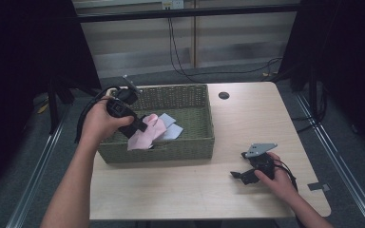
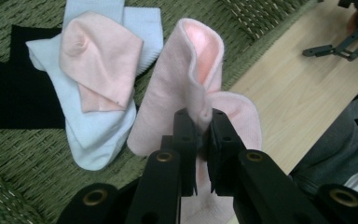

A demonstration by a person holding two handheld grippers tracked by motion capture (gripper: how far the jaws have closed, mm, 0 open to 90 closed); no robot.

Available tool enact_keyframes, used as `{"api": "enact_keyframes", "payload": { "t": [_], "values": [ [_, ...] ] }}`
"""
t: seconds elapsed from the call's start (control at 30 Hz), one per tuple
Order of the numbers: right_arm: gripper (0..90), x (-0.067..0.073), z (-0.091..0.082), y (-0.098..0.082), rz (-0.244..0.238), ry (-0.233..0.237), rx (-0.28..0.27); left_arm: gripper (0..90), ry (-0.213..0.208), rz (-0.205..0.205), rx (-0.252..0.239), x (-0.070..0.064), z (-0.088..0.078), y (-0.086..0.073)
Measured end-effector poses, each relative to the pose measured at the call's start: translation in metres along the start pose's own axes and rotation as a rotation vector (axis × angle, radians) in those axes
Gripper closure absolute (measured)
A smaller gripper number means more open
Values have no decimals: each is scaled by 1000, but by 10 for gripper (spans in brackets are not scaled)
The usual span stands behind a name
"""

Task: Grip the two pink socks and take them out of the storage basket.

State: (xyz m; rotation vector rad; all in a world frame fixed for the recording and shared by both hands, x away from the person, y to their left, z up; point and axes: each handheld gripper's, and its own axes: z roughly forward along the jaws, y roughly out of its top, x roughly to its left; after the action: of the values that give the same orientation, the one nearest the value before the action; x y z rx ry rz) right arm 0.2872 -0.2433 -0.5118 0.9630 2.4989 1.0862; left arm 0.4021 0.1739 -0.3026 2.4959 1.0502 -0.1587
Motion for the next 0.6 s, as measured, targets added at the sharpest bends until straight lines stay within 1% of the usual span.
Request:
{"api": "enact_keyframes", "payload": {
  "t": [0.03,0.2,0.27,0.43,0.6],
  "values": [
    [107,0,0,0,0,0,0,833,-2,6,5,-1,-1,-1],
    [107,0,0,0,0,0,0,833,-9,21,-10,-7,0,-6],
    [107,0,0,0,0,0,0,832,-14,32,-7,-10,1,-8],
    [107,0,0,0,0,0,0,832,-16,56,-16,-18,5,-10],
    [107,0,0,0,4,2,3,832,-28,76,-7,-23,10,-13]
  ]
}}
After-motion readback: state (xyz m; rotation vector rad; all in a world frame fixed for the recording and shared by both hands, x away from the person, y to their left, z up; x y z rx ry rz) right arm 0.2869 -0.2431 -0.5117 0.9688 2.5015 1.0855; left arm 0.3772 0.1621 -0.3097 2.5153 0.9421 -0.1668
